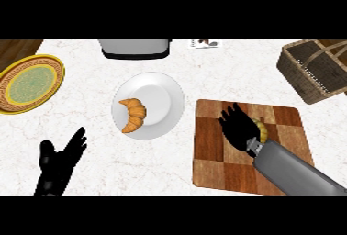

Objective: Pick the squash from the cutting board and place it in the basket

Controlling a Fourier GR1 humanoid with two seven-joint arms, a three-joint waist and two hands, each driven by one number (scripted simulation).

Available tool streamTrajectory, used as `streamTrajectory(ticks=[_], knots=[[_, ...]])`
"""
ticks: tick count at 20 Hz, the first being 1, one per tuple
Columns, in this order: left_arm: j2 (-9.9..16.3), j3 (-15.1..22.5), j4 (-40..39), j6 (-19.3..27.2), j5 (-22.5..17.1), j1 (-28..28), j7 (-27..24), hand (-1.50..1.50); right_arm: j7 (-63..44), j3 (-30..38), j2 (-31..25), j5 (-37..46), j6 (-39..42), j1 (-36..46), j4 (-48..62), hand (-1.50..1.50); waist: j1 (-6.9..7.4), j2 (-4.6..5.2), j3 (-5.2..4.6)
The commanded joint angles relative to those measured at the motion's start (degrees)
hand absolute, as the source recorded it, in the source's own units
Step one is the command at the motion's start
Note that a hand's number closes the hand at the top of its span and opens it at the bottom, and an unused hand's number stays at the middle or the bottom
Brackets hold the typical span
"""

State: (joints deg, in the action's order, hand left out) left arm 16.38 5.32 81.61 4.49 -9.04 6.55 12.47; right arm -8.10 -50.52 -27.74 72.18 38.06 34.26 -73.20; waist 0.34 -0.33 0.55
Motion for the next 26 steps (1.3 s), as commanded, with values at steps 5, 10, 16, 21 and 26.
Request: streamTrajectory(ticks=[5, 10, 16, 21, 26], knots=[[-0.45, -0.63, 0.32, -0.81, 0.66, 2.67, 2.38, 0.0, 3.71, 2.9, -0.77, 4.33, -2.65, -2.01, 1.91, -1.5, 0.02, 0.3, -0.55], [-1.13, -0.8, 0.93, -1.55, 0.76, 5.09, 0.27, 0.0, 8.95, -0.53, -1.58, 8.41, -6.06, -0.75, 1.02, 1.5, 0.2, 0.28, -0.55], [0.31, -2.17, 2.53, -3.6, 0.08, 3.65, 3.65, 0.0, 13.12, 0.83, -1.65, 12.25, -9.01, -0.06, 4.47, 1.5, 0.15, 0.31, -0.55], [-1.55, -3.48, 0.37, -0.27, 0.19, 4.96, 1.37, 0.0, 10.73, 18.56, -1.03, -7.73, -14.85, -12.51, -9.07, 1.5, -5.32, -0.61, -0.47], [-1.37, -3.6, 2.11, 0.31, 0.59, 5.17, 2.73, 0.0, 9.38, 26.79, -3.56, -15.84, -15.78, -22.94, -22.34, 1.5, -4.53, -0.49, -0.57]])
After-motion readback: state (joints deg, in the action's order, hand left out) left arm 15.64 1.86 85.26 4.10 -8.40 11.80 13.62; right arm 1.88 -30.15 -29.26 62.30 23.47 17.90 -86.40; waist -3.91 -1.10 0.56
